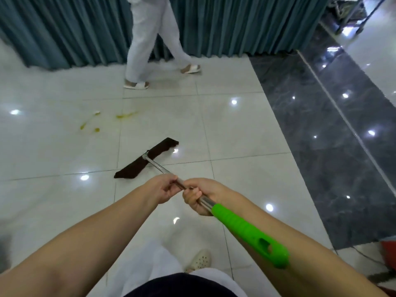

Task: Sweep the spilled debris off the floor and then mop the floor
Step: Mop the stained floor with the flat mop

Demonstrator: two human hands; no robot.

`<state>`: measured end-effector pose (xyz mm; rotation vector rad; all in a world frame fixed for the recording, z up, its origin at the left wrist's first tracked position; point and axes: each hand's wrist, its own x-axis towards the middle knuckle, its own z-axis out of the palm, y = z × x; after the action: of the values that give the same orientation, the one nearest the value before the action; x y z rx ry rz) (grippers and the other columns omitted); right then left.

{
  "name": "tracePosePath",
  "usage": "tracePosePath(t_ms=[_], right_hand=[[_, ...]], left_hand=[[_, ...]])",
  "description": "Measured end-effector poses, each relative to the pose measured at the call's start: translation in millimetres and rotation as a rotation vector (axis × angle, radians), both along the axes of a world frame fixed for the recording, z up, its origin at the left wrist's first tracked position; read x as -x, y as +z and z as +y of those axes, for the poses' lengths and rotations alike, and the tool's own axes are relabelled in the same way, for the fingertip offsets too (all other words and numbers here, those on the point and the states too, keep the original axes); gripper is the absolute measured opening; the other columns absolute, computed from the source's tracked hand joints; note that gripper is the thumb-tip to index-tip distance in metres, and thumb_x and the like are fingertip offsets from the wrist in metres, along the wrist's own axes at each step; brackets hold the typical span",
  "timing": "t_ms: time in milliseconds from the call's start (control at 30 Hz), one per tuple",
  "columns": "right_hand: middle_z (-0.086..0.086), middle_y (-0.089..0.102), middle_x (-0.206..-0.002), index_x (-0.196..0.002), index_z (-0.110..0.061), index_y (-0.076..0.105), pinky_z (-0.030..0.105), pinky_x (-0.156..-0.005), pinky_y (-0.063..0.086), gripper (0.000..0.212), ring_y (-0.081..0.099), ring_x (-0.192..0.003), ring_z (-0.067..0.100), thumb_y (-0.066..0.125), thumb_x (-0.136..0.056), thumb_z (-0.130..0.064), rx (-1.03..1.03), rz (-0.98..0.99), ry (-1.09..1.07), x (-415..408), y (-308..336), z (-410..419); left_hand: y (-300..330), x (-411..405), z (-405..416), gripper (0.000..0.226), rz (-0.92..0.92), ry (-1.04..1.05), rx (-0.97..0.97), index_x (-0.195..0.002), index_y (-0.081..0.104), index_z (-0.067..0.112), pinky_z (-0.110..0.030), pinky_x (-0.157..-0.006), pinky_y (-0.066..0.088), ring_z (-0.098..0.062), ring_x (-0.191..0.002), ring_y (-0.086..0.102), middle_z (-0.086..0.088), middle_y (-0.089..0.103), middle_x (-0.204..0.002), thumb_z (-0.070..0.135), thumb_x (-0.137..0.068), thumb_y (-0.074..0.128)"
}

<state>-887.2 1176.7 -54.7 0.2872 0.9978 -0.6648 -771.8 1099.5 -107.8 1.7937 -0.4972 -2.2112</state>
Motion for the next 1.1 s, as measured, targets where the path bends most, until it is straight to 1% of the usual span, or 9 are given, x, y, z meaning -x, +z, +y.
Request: tracePosePath(t_ms=[100, 167, 300, 367, 467, 600, 800, 967, 1100], right_hand=[[0.000, 0.036, -0.045, -0.076, -0.008, 0.048, 0.008, -0.025, 0.030, 0.022, 0.034, -0.024, 0.002, 0.045, -0.098, -0.012, 0.029, -0.016, 0.056, -9.6, 6.5, -14.0], [-0.001, 0.035, -0.046, -0.074, -0.009, 0.047, 0.007, -0.026, 0.029, 0.024, 0.034, -0.024, 0.002, 0.045, -0.098, -0.011, 0.044, -0.022, 0.066, -16.7, 10.5, -22.5], [-0.001, 0.035, -0.045, -0.079, -0.015, 0.050, 0.006, -0.026, 0.028, 0.023, 0.033, -0.024, 0.002, 0.040, -0.099, -0.010, 0.095, -0.020, 0.073, -36.9, 15.4, -43.5], [-0.001, 0.034, -0.050, -0.082, -0.016, 0.051, 0.006, -0.026, 0.027, 0.022, 0.033, -0.024, 0.002, 0.039, -0.100, -0.010, 0.110, -0.016, 0.071, -50.0, 16.2, -56.4], [-0.003, 0.030, -0.054, -0.081, -0.017, 0.054, 0.007, -0.026, 0.027, 0.023, 0.033, -0.025, 0.002, 0.041, -0.099, -0.010, 0.125, 0.005, 0.072, -73.1, 15.4, -80.9], [-0.005, 0.026, -0.062, -0.078, -0.017, 0.052, 0.007, -0.027, 0.027, 0.022, 0.033, -0.025, 0.003, 0.044, -0.098, -0.010, 0.109, 0.027, 0.059, -112.4, 15.2, -124.6], [-0.002, 0.032, -0.056, -0.084, -0.023, 0.051, 0.008, -0.026, 0.027, 0.023, 0.032, -0.024, 0.003, 0.043, -0.098, -0.007, 0.096, 0.073, 0.008, -176.7, 14.9, -197.3], [0.001, 0.039, -0.042, -0.080, -0.025, 0.050, 0.011, -0.024, 0.029, 0.025, 0.034, -0.022, 0.005, 0.044, -0.099, -0.010, 0.056, 0.065, -0.067, -227.4, 15.1, -255.5], [0.000, 0.039, -0.047, -0.078, -0.019, 0.050, 0.011, -0.025, 0.032, 0.022, 0.036, -0.022, 0.006, 0.047, -0.098, -0.012, 0.021, 0.013, -0.132, -256.7, 10.7, -294.2]], left_hand=[[7.2, -14.5, -9.1, 0.026, 0.006, 0.065, 0.044, -0.070, 0.048, -0.005, -0.021, -0.045, 0.053, -0.016, -0.033, 0.060, -0.013, 0.057, -0.042, -0.007, -0.094, 0.039], [11.4, -24.1, -16.2, 0.027, 0.016, 0.106, 0.079, -0.069, 0.048, -0.006, -0.022, -0.038, 0.052, -0.016, -0.033, 0.060, -0.012, 0.057, -0.040, -0.006, -0.095, 0.039], [14.2, -46.7, -36.2, 0.020, 0.055, 0.199, 0.111, -0.079, 0.050, -0.005, -0.023, -0.036, 0.051, -0.018, -0.036, 0.062, -0.018, 0.058, -0.069, -0.003, -0.097, 0.040], [12.4, -59.1, -48.8, 0.019, 0.094, 0.224, 0.119, -0.085, 0.050, -0.005, -0.023, -0.054, 0.057, -0.017, -0.039, 0.064, -0.018, 0.060, -0.073, 0.001, -0.099, 0.039], [9.9, -80.5, -73.4, 0.022, 0.120, 0.227, 0.125, -0.085, 0.051, -0.005, -0.028, -0.081, 0.050, -0.016, -0.043, 0.066, -0.015, 0.067, -0.055, 0.004, -0.100, 0.038], [7.6, -118.3, -117.1, 0.022, 0.129, 0.251, 0.134, -0.085, 0.051, -0.006, -0.028, -0.078, 0.049, -0.016, -0.045, 0.067, -0.018, 0.067, -0.065, 0.005, -0.100, 0.039], [3.9, -173.5, -190.6, 0.027, 0.190, 0.288, 0.101, -0.079, 0.051, -0.006, -0.034, -0.089, 0.047, -0.018, -0.047, 0.067, -0.014, 0.066, -0.050, 0.005, -0.100, 0.040], [-0.1, -213.6, -250.0, 0.029, 0.190, 0.220, 0.106, -0.081, 0.052, -0.005, -0.024, -0.055, 0.057, -0.014, -0.044, 0.066, -0.010, 0.066, -0.050, 0.009, -0.102, 0.038], [-7.0, -238.1, -287.1, 0.029, 0.163, 0.183, 0.100, -0.077, 0.052, -0.002, -0.029, -0.078, 0.050, -0.017, -0.060, 0.065, -0.008, 0.066, -0.049, 0.008, -0.101, 0.040]])
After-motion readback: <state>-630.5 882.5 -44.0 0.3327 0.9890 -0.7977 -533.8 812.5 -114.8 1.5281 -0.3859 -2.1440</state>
